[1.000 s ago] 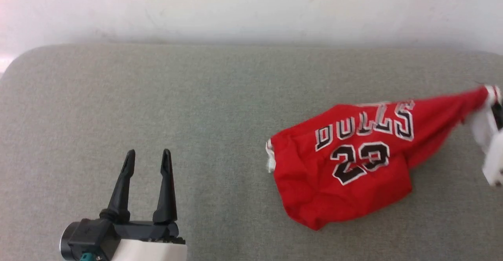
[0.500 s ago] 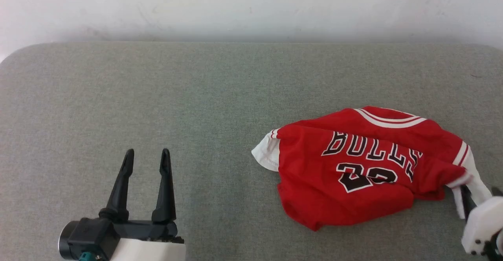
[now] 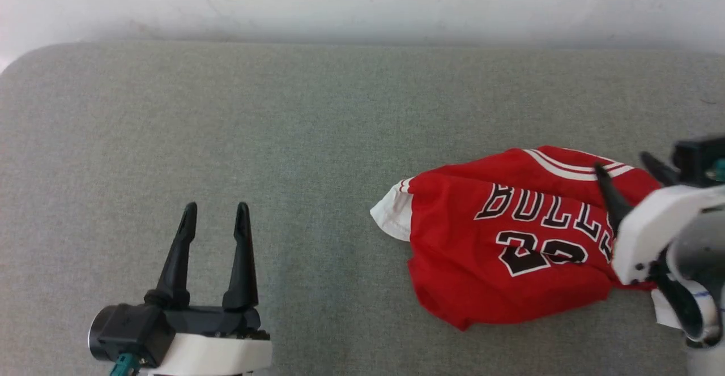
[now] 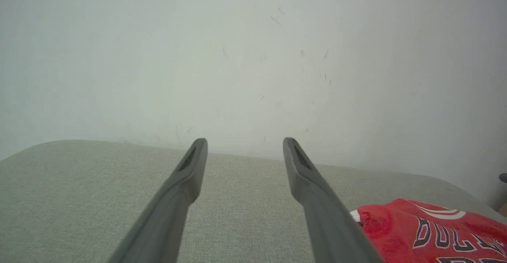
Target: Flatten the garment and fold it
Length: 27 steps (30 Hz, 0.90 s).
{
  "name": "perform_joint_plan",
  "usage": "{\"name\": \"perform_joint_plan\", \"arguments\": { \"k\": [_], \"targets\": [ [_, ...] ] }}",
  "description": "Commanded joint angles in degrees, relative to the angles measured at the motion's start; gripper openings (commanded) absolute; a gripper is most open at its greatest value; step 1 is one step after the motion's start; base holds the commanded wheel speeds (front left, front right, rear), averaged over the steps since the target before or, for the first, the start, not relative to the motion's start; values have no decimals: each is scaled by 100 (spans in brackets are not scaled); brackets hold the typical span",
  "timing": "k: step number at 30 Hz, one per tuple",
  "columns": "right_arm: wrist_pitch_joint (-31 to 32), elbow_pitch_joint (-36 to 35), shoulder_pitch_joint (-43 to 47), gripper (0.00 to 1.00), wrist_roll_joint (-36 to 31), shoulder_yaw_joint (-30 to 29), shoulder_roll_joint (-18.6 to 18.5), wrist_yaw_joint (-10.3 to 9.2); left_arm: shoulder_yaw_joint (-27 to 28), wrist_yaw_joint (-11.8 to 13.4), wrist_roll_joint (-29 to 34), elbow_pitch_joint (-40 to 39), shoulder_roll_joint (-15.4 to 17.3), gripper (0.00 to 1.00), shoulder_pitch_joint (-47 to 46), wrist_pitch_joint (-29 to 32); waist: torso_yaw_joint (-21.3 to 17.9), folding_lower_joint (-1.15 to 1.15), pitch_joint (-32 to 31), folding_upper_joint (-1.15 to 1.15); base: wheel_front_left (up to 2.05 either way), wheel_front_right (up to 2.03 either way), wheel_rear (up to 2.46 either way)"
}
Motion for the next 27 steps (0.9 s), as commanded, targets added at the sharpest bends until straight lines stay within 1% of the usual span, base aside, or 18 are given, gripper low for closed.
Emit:
{"name": "perform_joint_plan", "arguments": {
  "k": [1, 5, 7, 10, 13, 16, 17, 19, 24, 27],
  "targets": [
    [60, 37, -83, 100, 52, 70, -3, -4, -16, 19, -33, 4, -13, 100, -100, -26, 122, 0, 140, 0, 0, 0, 0],
    [907, 363, -242, 100, 349, 748, -79, -4, -34, -8, -39, 24, -13, 100, -245, -26, 291, 0, 353, 0, 0, 0, 0],
    [1343, 529, -252, 100, 463, 1058, -178, -4, -51, -31, -44, 42, -13, 100, -313, -26, 385, 0, 442, 0, 0, 0, 0],
    [1878, 743, -209, 100, 634, 1398, -309, -4, -59, -40, -66, 78, -13, 100, -394, -26, 501, 0, 521, 0, 0, 0, 0],
    [2101, 912, -159, 100, 725, 1589, -378, -4, -46, -31, -90, 110, -13, 100, -432, -26, 567, 0, 549, 0, 0, 0, 0],
    [2000, 1093, -135, 100, 685, 1667, -391, -4, -45, -20, -100, 141, -13, 100, -454, -26, 594, 0, 546, 0, 0, 0, 0],
    [1940, 1154, -137, 71, 656, 1647, -371, -4, -41, -13, -101, 149, -13, 100, -457, -26, 592, 0, 537, 0, 0, 0, 0],
    [1798, 1224, -168, 0, 600, 1660, -346, -4, -18, -5, -92, 157, -13, 100, -456, -26, 562, 0, 506, 0, 0, 0, 0],
    [1502, 1141, -272, 0, 618, 1741, -358, -4, 31, -19, -38, 155, -13, 100, -418, -26, 385, 0, 338, 0, 0, 0, 0],
    [1469, 962, -198, 0, 794, 1783, -341, -4, 26, -19, -7, 168, -13, 100, -359, -26, 251, 0, 194, 0, 0, 0, 0]
  ]
}}
